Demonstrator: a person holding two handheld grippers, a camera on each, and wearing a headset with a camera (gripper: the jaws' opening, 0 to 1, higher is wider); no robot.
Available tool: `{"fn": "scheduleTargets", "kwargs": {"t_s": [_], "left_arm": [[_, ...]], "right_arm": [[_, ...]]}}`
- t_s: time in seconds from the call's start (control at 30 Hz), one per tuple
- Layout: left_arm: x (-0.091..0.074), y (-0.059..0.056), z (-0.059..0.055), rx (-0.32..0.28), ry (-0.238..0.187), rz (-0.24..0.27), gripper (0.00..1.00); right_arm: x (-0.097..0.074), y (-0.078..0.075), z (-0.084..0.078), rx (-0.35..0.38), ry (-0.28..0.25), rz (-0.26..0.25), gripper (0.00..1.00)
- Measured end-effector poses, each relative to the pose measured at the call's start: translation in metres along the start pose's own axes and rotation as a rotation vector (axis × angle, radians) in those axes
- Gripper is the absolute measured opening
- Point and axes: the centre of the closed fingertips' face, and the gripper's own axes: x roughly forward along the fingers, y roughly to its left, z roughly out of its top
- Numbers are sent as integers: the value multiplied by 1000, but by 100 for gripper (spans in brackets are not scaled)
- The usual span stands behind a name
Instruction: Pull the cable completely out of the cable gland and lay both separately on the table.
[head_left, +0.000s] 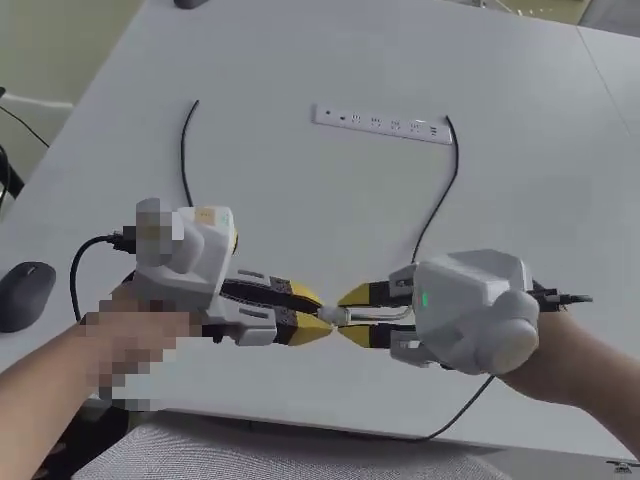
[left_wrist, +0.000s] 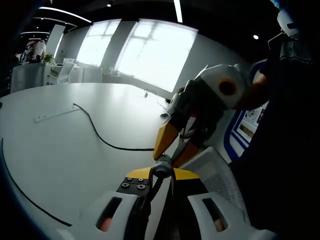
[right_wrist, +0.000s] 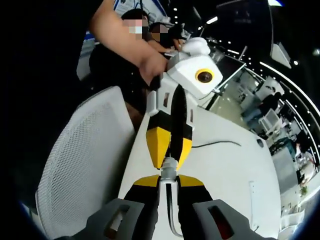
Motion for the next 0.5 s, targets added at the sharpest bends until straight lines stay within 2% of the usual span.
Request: {"fn": "scheduleTargets", "kwargs": {"t_s": [0.27, 0.4, 0.5], "left_arm": [[0, 0, -1, 13, 5, 0, 15], [-1, 0, -1, 23, 8, -4, 15], [-1, -2, -2, 28, 9, -8, 15]], "right_arm": [[1, -1, -1, 4, 2, 2, 8], [2, -1, 0, 33, 0, 9, 8], [3, 0, 0, 84, 6, 22, 9]]}}
